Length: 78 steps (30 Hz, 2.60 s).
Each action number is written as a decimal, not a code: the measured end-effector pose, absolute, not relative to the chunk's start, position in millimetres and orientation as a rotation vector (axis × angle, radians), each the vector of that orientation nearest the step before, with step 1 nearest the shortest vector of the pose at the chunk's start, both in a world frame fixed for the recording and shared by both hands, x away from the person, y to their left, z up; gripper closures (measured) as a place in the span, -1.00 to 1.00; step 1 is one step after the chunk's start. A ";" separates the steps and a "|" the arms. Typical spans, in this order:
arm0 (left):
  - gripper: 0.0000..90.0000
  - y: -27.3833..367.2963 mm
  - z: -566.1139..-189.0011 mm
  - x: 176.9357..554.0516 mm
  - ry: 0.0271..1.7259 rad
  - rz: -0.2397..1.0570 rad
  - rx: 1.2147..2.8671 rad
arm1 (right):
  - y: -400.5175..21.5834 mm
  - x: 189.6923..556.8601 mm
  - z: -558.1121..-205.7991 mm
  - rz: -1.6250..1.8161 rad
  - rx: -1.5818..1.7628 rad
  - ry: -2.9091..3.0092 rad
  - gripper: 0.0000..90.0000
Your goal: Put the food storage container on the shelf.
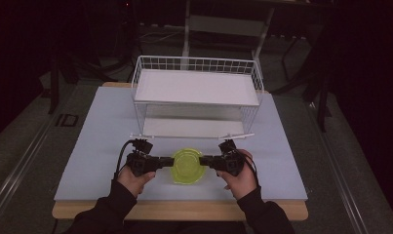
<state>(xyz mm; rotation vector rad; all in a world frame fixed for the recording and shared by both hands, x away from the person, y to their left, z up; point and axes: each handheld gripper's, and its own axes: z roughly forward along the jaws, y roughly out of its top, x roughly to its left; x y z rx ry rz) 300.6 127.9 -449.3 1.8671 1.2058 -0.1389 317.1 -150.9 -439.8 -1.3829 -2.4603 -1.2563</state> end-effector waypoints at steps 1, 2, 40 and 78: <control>0.83 127.6 -446.8 301.5 1.203 -0.140 1.873 | -151.4 317.0 -437.2 -1.263 -1.383 -2.461 0.78; 0.83 127.4 -444.5 302.1 1.199 -0.139 1.875 | -151.6 317.1 -434.7 -1.268 -1.380 -2.463 0.78; 0.84 122.3 -282.7 391.7 1.135 0.018 1.880 | -157.9 390.9 -294.5 -1.488 -1.474 -2.343 0.78; 0.80 101.7 -300.9 495.7 1.227 0.142 1.842 | -154.1 474.8 -303.5 -1.470 -1.896 -2.000 0.71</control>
